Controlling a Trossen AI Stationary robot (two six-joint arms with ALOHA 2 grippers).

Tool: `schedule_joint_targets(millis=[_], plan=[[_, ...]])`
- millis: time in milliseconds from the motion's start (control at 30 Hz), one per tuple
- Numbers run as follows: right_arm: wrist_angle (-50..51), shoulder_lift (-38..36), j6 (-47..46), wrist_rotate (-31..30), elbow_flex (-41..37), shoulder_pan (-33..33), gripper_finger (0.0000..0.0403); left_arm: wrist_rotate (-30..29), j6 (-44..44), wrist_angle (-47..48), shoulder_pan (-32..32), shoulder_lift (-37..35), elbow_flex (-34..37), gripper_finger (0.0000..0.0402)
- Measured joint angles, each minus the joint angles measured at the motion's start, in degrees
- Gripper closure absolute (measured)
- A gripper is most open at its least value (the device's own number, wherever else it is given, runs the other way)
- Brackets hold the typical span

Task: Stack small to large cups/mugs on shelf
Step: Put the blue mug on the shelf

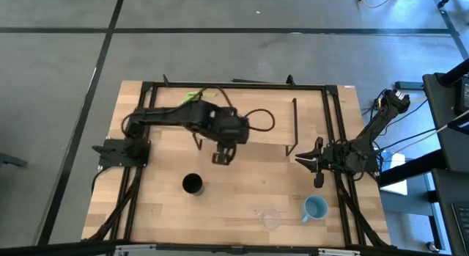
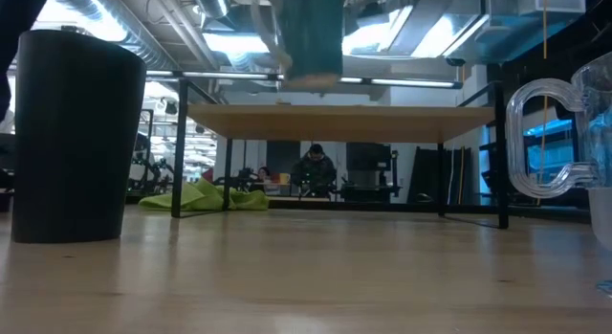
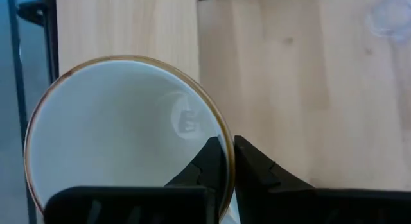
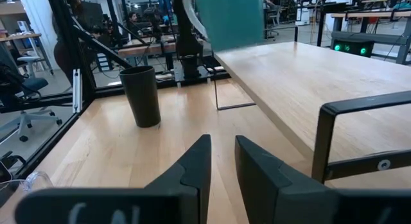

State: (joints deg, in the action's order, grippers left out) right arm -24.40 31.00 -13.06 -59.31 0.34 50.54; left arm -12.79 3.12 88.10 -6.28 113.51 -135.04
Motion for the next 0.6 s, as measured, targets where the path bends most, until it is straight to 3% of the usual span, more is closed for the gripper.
schedule_joint_targets(millis=[267, 600], plan=[[0.18, -0.02, -0.17, 0.0, 0.0, -0.02, 0.0331, -2.63, -8.18, 2.06, 3.56, -4.74, 0.04, 0.0386], [0.2, -0.02, -0.13, 0.0, 0.0, 0.0, 0.0331, 2.53, -16.28, 1.88, 10.27, -5.16, 0.0, 0.0386]])
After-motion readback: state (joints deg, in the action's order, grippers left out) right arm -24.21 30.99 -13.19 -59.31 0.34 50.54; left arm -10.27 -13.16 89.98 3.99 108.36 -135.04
